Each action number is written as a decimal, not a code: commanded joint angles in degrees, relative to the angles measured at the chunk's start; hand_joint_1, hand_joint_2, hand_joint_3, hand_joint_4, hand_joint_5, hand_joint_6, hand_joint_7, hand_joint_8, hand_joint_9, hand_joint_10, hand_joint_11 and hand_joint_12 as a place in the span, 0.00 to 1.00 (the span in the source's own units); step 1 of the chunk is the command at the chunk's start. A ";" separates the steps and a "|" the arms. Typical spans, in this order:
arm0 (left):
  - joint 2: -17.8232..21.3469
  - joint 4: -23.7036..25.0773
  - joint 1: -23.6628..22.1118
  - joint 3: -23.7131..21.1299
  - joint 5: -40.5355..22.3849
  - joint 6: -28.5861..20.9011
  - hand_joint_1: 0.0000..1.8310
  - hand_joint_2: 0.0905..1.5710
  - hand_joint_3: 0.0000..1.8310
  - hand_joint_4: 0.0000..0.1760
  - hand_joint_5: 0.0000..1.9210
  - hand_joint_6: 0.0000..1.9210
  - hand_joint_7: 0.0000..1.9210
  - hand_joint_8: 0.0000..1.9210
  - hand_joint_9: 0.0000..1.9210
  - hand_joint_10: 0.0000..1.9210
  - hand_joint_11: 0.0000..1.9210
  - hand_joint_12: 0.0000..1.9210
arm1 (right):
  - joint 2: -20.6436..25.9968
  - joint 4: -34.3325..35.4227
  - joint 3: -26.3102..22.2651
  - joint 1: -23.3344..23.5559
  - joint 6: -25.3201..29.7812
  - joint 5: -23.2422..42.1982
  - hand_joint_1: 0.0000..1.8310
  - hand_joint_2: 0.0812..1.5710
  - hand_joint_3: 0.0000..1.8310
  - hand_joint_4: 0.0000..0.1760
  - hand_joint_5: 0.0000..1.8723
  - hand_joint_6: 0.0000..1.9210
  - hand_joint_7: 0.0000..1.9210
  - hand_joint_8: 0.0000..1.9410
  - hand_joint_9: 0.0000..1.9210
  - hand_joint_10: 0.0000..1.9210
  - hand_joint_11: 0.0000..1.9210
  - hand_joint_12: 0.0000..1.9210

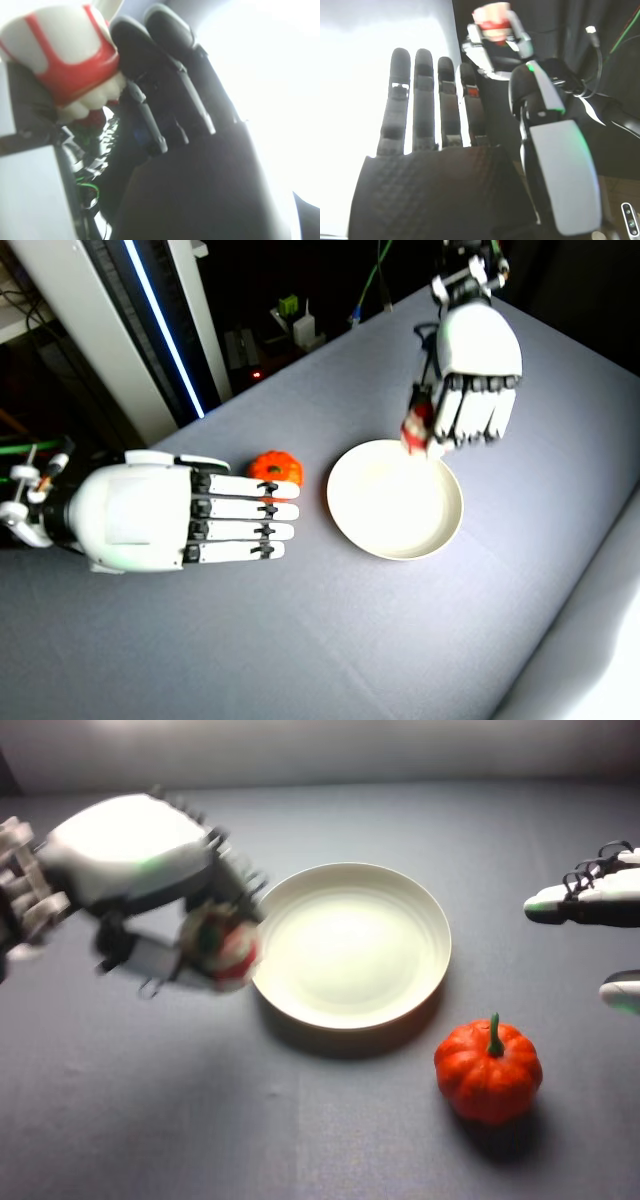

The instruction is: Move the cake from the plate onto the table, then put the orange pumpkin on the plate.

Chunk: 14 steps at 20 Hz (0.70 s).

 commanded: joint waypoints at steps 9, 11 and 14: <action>2.55 -15.98 14.52 -4.18 -12.97 4.97 0.57 0.60 0.00 0.00 0.50 0.00 0.54 0.08 0.51 0.12 0.40 0.41 | -0.43 -2.34 -0.16 0.46 3.01 4.27 0.36 0.80 0.00 0.04 0.21 0.00 0.20 0.00 0.18 0.00 0.06 0.40; 2.36 -17.05 16.16 -4.28 -12.91 4.96 0.52 0.57 0.00 0.00 0.39 0.00 0.47 0.00 0.46 0.01 0.32 0.29 | -0.72 -4.91 -0.14 1.58 3.51 2.76 0.38 0.77 0.00 0.00 0.22 0.00 0.21 0.00 0.19 0.00 0.01 0.44; 2.69 -18.23 18.29 -4.81 -13.49 4.94 0.51 0.57 0.00 0.00 0.37 0.00 0.43 0.00 0.42 0.00 0.29 0.21 | -1.13 -8.35 -0.17 3.75 3.59 0.89 0.44 0.68 0.00 0.00 0.21 0.00 0.19 0.00 0.17 0.00 0.00 0.45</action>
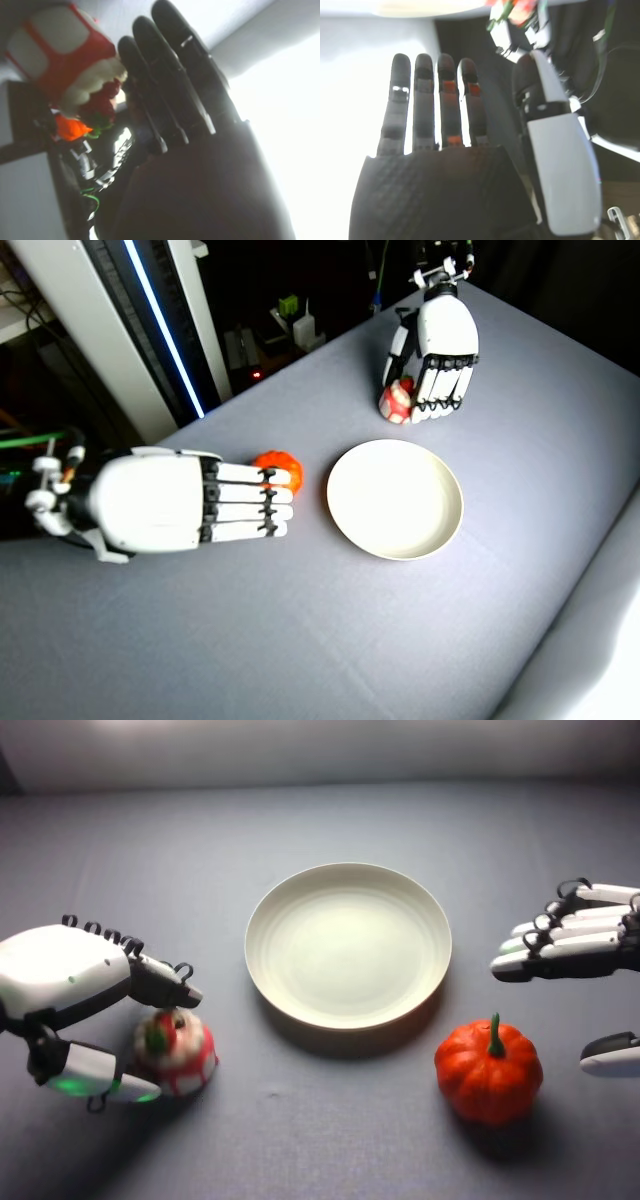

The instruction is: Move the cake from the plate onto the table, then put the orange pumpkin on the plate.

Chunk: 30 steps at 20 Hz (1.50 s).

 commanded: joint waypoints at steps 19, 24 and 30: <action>8.67 -4.32 5.70 -7.41 -26.94 -0.15 0.40 0.50 0.00 0.43 0.00 0.00 0.02 0.00 0.08 0.00 0.00 0.43 | -6.50 -16.74 3.63 12.42 5.51 -5.64 0.66 0.76 0.00 0.00 0.44 0.57 0.38 0.78 0.52 0.69 0.56 0.79; 9.01 -4.92 7.04 -7.97 -28.48 -0.19 0.43 0.49 0.00 0.93 0.00 0.00 0.01 0.00 0.11 0.00 0.00 0.50 | -6.86 -10.26 6.78 19.52 3.43 -1.47 0.72 0.77 0.00 0.00 0.46 0.60 0.32 0.78 0.40 0.82 0.45 0.89; 8.93 -5.43 7.47 -7.97 -29.11 -0.18 0.45 0.50 0.00 1.00 0.00 0.00 0.01 0.00 0.03 0.01 0.00 0.26 | -17.18 -11.26 16.33 25.87 3.28 -9.63 0.74 0.73 0.00 0.00 0.52 0.54 0.39 0.67 0.42 0.69 0.38 0.74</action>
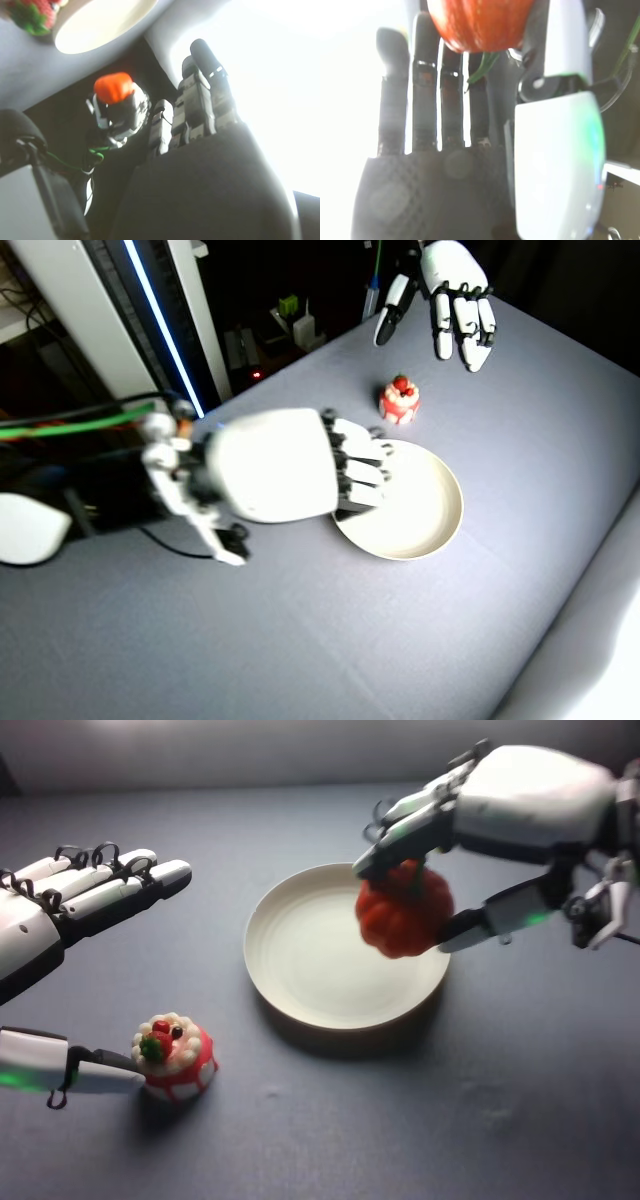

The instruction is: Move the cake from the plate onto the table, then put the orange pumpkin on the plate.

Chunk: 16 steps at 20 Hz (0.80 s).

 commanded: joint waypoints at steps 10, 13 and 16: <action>-0.57 -1.20 -1.03 0.29 -6.85 -0.14 0.45 0.52 0.00 0.60 0.03 0.00 0.05 0.00 0.05 0.00 0.00 0.20 | -3.19 1.22 1.21 1.69 0.14 -2.15 0.35 0.57 0.00 0.58 0.03 0.00 0.02 0.00 0.01 0.00 0.00 0.13; -0.40 -2.43 -0.52 0.04 -8.91 -0.14 0.43 0.51 0.00 0.55 0.02 0.00 0.06 0.00 0.05 0.00 0.00 0.20 | 3.40 7.47 -2.57 0.13 0.14 5.07 0.36 0.54 0.00 0.64 0.00 0.00 0.01 0.00 0.03 0.00 0.00 0.35; -0.06 -4.03 0.47 -0.25 -12.69 -0.16 0.49 0.50 0.00 0.62 0.02 0.00 0.04 0.00 0.05 0.00 0.00 0.33 | 8.84 15.86 -6.44 -3.51 -1.21 15.30 0.37 0.55 0.00 0.70 0.00 0.00 0.00 0.00 0.00 0.00 0.00 0.00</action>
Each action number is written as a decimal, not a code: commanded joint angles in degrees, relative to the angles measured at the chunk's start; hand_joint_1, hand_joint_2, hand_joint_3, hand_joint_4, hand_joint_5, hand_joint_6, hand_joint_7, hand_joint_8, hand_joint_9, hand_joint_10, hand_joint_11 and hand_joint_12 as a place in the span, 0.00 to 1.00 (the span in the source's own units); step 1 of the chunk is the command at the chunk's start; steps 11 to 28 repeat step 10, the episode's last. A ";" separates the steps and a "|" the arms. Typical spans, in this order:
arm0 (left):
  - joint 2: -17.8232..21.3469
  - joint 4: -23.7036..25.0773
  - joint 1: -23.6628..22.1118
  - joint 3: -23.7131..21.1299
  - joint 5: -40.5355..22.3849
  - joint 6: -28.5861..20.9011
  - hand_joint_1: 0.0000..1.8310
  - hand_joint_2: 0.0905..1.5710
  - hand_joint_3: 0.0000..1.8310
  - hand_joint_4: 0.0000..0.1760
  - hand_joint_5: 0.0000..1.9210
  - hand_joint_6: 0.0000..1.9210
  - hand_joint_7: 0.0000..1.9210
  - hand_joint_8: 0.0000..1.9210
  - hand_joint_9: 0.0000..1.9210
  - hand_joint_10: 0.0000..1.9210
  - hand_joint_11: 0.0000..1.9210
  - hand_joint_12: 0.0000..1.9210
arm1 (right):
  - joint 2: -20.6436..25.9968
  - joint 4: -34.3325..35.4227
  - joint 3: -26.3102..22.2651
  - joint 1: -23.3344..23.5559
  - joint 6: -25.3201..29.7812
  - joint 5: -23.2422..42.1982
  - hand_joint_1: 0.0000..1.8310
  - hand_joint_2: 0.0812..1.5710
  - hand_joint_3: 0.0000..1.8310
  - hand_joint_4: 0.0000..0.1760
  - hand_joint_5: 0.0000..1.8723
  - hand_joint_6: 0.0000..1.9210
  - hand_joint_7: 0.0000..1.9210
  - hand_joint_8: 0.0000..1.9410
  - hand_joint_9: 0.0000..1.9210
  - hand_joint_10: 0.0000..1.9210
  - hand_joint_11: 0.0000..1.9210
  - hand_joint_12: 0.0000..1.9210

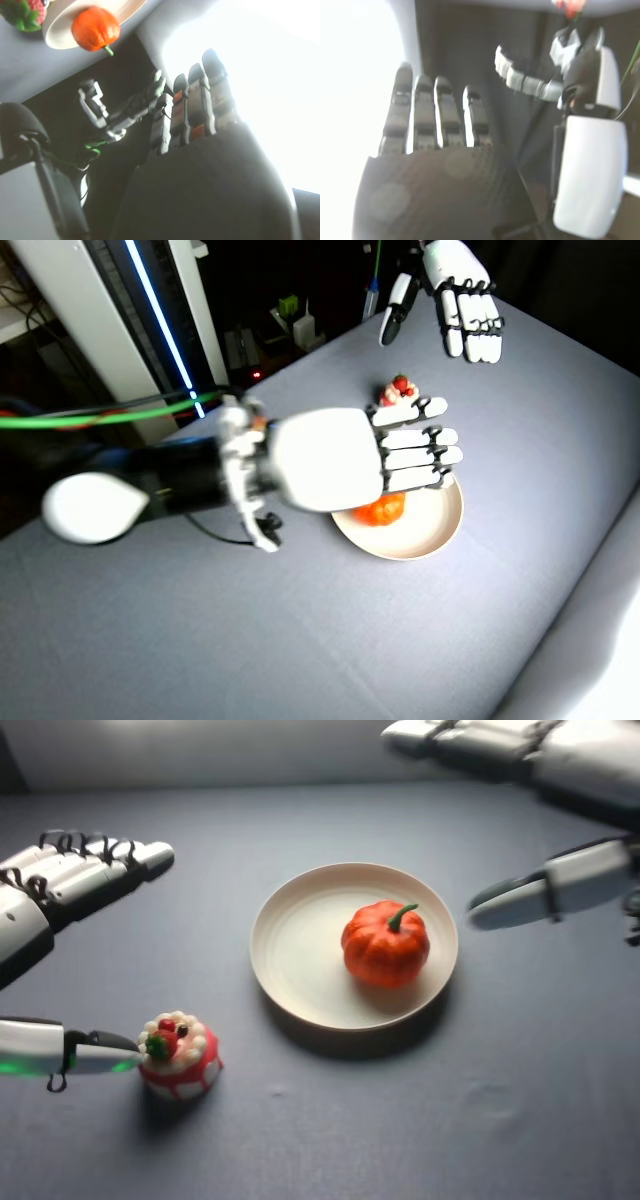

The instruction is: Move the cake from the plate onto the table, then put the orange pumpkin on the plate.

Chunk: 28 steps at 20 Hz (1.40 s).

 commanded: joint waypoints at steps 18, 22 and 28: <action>-0.09 -7.70 3.49 -2.22 -25.23 1.76 0.42 0.58 0.02 0.00 0.03 0.00 0.05 0.00 0.06 0.01 0.00 0.30 | 10.46 25.88 -13.12 -21.49 -8.70 42.28 0.40 0.63 0.00 0.12 0.10 0.00 0.16 0.00 0.19 0.02 0.00 0.50; -0.09 -7.70 3.49 -2.22 -25.23 1.76 0.42 0.58 0.02 0.00 0.03 0.00 0.05 0.00 0.06 0.01 0.00 0.30 | 10.46 25.88 -13.12 -21.49 -8.70 42.28 0.40 0.63 0.00 0.12 0.10 0.00 0.16 0.00 0.19 0.02 0.00 0.50; -0.09 -7.70 3.49 -2.22 -25.23 1.76 0.42 0.58 0.02 0.00 0.03 0.00 0.05 0.00 0.06 0.01 0.00 0.30 | 10.46 25.88 -13.12 -21.49 -8.70 42.28 0.40 0.63 0.00 0.12 0.10 0.00 0.16 0.00 0.19 0.02 0.00 0.50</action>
